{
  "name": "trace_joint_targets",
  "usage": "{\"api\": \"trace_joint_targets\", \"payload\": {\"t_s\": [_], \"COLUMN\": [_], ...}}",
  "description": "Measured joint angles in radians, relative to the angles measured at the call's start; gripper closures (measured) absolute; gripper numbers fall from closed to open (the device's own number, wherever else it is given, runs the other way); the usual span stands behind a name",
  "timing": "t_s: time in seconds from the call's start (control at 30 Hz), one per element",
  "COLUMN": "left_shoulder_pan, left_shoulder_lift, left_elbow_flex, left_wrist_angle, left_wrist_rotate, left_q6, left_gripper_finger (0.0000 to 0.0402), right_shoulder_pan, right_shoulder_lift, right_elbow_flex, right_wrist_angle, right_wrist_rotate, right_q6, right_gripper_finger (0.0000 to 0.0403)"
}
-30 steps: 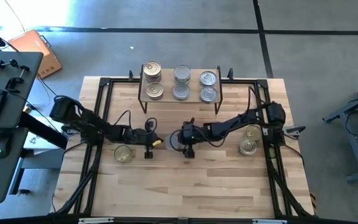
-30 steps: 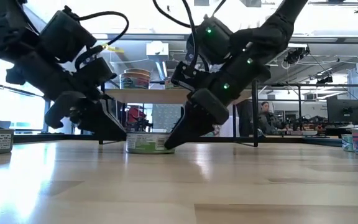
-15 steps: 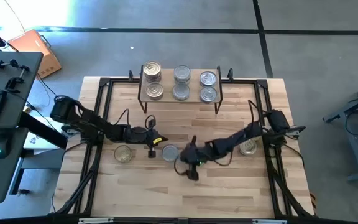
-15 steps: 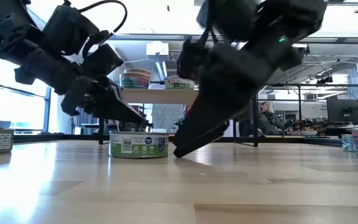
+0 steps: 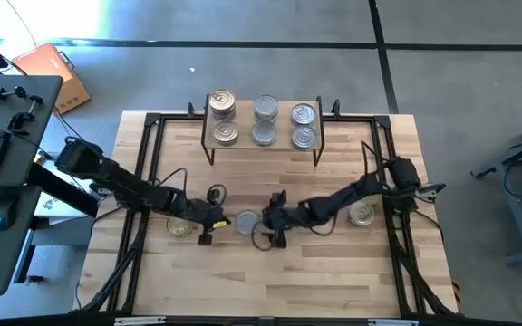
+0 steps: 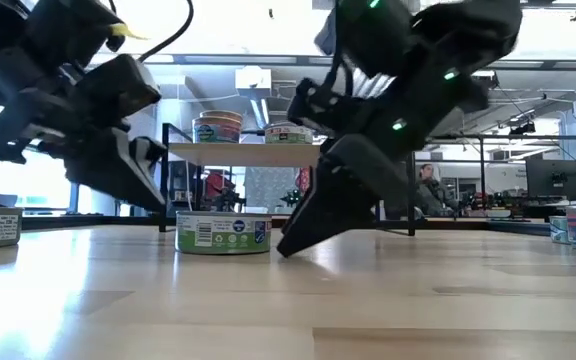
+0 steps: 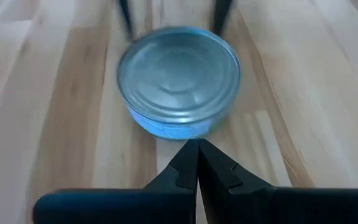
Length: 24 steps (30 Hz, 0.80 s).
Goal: Stack canned seafood by type on shelf
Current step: Stack the green and white tuna can on top of the green and white tuna can on the shelf
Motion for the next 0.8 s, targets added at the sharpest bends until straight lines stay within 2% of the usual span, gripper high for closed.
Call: {"api": "trace_joint_targets", "payload": {"t_s": [0.2, 0.33, 0.53, 0.8], "left_shoulder_pan": [0.014, 0.054, 0.116, 0.143], "left_shoulder_lift": [0.118, 0.204, 0.251, 0.239], "left_elbow_flex": [-0.001, 0.002, 0.039, 0.076], "left_wrist_angle": [0.17, 0.302, 0.333, 0.369], "left_wrist_rotate": [-0.008, -0.036, -0.039, -0.042], "left_q6": [0.025, 0.058, 0.121, 0.222], "left_gripper_finger": [0.0401, 0.0401, 0.0401, 0.0401], "right_shoulder_pan": [-0.081, -0.093, -0.03, 0.12], "right_shoulder_lift": [0.018, 0.027, 0.024, 0.016], "right_elbow_flex": [-0.001, -0.001, 0.001, 0.002], "right_wrist_angle": [0.075, 0.085, 0.044, 0.016], "right_wrist_rotate": [-0.138, -0.212, -0.186, -0.061], "right_q6": [-0.173, -0.124, 0.066, 0.238], "right_gripper_finger": [0.0041, 0.0041, 0.0041, 0.0041]}}
